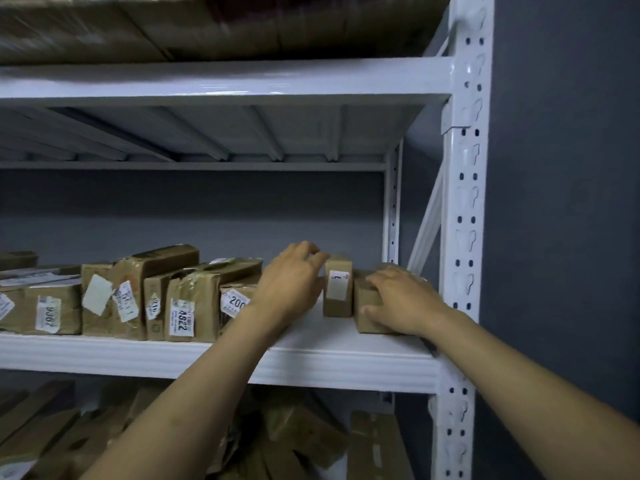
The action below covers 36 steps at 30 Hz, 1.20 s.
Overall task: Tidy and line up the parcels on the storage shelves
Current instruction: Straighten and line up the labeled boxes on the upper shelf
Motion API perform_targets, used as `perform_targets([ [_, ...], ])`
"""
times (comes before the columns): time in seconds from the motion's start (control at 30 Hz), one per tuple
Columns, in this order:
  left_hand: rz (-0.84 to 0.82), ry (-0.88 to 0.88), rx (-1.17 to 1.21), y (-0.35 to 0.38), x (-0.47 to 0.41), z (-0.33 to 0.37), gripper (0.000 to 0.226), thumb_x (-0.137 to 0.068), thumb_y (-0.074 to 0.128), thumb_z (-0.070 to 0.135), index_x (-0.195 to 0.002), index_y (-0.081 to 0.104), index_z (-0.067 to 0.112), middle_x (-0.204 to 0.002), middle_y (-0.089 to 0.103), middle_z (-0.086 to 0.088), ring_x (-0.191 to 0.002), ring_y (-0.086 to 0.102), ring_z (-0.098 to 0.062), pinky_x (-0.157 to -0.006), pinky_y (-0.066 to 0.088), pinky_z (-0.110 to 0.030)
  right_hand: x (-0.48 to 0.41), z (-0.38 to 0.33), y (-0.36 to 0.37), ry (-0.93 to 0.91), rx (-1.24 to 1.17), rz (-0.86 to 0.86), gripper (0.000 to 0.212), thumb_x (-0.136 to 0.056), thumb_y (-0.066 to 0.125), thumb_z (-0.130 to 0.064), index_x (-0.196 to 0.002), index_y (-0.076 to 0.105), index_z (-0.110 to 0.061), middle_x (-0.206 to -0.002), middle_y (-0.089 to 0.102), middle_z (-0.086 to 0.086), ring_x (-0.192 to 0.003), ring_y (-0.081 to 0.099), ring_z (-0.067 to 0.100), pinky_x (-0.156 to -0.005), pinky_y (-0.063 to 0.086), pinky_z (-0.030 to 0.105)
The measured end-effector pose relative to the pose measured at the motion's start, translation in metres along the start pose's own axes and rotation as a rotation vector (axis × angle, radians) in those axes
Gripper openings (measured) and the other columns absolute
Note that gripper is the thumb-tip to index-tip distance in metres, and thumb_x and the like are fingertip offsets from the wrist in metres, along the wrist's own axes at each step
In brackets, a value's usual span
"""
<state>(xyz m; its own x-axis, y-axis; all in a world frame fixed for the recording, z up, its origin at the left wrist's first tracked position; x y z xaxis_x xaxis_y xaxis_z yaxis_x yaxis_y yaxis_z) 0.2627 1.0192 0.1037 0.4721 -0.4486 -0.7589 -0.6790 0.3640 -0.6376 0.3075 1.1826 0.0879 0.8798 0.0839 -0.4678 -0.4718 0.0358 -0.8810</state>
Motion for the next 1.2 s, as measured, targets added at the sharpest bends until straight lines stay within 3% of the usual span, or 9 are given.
perform_targets([
  [0.2, -0.113, -0.157, 0.104, 0.063, -0.042, 0.018, 0.053, -0.095, 0.055, 0.03, -0.144, 0.037, 0.024, -0.146, 0.037, -0.008, -0.124, 0.047, -0.027, -0.098, 0.048, -0.038, -0.005, 0.023, 0.016, -0.018, 0.08, -0.05, 0.061, -0.091, 0.053, -0.046, -0.144, 0.037, -0.02, -0.154, 0.027, 0.01, -0.145, 0.015, 0.034, -0.116, 0.017, 0.052],
  [0.37, -0.168, -0.433, 0.263, 0.102, -0.06, 0.002, 0.069, -0.09, 0.053, 0.056, -0.148, 0.026, 0.032, -0.154, 0.022, -0.013, -0.124, 0.049, -0.034, -0.098, 0.049, -0.046, -0.011, 0.028, 0.026, 0.043, 0.071, -0.14, 0.065, -0.094, 0.051, -0.043, -0.15, 0.024, -0.026, -0.159, 0.016, 0.011, -0.145, 0.009, 0.043, -0.114, 0.012, 0.055],
  [0.47, -0.191, -0.516, 0.375, 0.118, -0.065, -0.001, 0.079, -0.083, 0.056, 0.064, -0.147, 0.027, 0.029, -0.143, 0.039, -0.014, -0.114, 0.057, -0.033, -0.09, 0.053, -0.04, -0.012, 0.029, 0.03, 0.023, 0.102, -0.099, 0.062, -0.093, 0.051, -0.044, -0.148, 0.025, -0.029, -0.151, 0.034, 0.01, -0.142, 0.02, 0.042, -0.112, 0.015, 0.056],
  [0.57, -0.084, -0.572, 0.498, 0.121, -0.062, -0.004, 0.065, -0.084, 0.063, 0.052, -0.138, 0.04, 0.022, -0.116, 0.063, -0.007, -0.093, 0.065, -0.024, -0.078, 0.058, -0.037, -0.013, 0.029, 0.031, 0.008, 0.119, -0.072, 0.062, -0.092, 0.051, -0.048, -0.146, 0.028, -0.03, -0.147, 0.04, 0.008, -0.139, 0.027, 0.038, -0.111, 0.019, 0.055],
  [0.67, 0.046, -0.638, 0.558, 0.113, -0.055, -0.012, 0.062, -0.082, 0.066, 0.04, -0.135, 0.043, 0.02, -0.105, 0.066, -0.006, -0.083, 0.066, -0.023, -0.074, 0.059, -0.039, -0.014, 0.029, 0.031, 0.015, 0.105, -0.078, 0.06, -0.092, 0.049, -0.05, -0.146, 0.031, -0.029, -0.149, 0.039, 0.007, -0.14, 0.026, 0.037, -0.111, 0.019, 0.054],
  [0.8, 0.21, -0.595, 0.582, 0.085, -0.043, -0.01, 0.057, -0.082, 0.069, 0.028, -0.133, 0.045, 0.018, -0.101, 0.067, -0.002, -0.081, 0.063, -0.015, -0.071, 0.058, -0.033, -0.013, 0.03, 0.028, 0.011, 0.084, -0.066, 0.059, -0.092, 0.048, -0.052, -0.145, 0.033, -0.03, -0.149, 0.039, 0.005, -0.14, 0.026, 0.034, -0.112, 0.018, 0.053],
  [0.97, 0.391, -0.498, 0.535, 0.043, -0.019, 0.004, 0.057, -0.079, 0.069, 0.034, -0.13, 0.047, 0.025, -0.117, 0.063, 0.001, -0.098, 0.063, -0.017, -0.075, 0.057, -0.037, -0.019, 0.024, 0.02, -0.037, -0.127, 0.09, 0.056, -0.092, 0.05, -0.054, -0.141, 0.042, -0.028, -0.147, 0.043, -0.003, -0.137, 0.034, 0.022, -0.112, 0.027, 0.041],
  [1.1, 0.361, -0.445, 0.475, 0.018, 0.0, 0.011, 0.056, -0.079, 0.067, 0.044, -0.129, 0.049, 0.026, -0.114, 0.063, 0.004, -0.095, 0.061, -0.014, -0.069, 0.047, -0.027, -0.024, 0.001, 0.011, -0.099, -0.481, 0.205, 0.067, -0.091, 0.062, -0.04, -0.148, 0.031, -0.025, -0.153, 0.033, -0.003, -0.137, 0.034, 0.016, -0.109, 0.029, 0.028],
  [1.2, 0.267, -0.45, 0.423, 0.013, 0.013, 0.003, 0.055, -0.079, 0.069, 0.045, -0.127, 0.05, 0.026, -0.117, 0.062, 0.004, -0.099, 0.06, -0.016, -0.076, 0.052, -0.033, -0.027, -0.016, 0.013, -0.116, -0.59, 0.208, 0.075, -0.086, 0.067, -0.033, -0.15, 0.029, -0.026, -0.155, 0.029, -0.002, -0.139, 0.033, 0.016, -0.107, 0.027, 0.023],
])
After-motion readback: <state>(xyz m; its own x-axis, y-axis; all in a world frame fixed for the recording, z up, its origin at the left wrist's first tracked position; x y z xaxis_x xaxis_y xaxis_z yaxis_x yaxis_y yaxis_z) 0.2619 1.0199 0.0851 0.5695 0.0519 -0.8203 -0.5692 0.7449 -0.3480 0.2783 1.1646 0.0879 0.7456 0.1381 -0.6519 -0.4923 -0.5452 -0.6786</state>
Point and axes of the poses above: each hand's wrist, its own x-axis away from the middle knuckle, its own y-axis out of the palm, z = x × y, the point moved 5 cm from there along -x, towards the middle knuckle
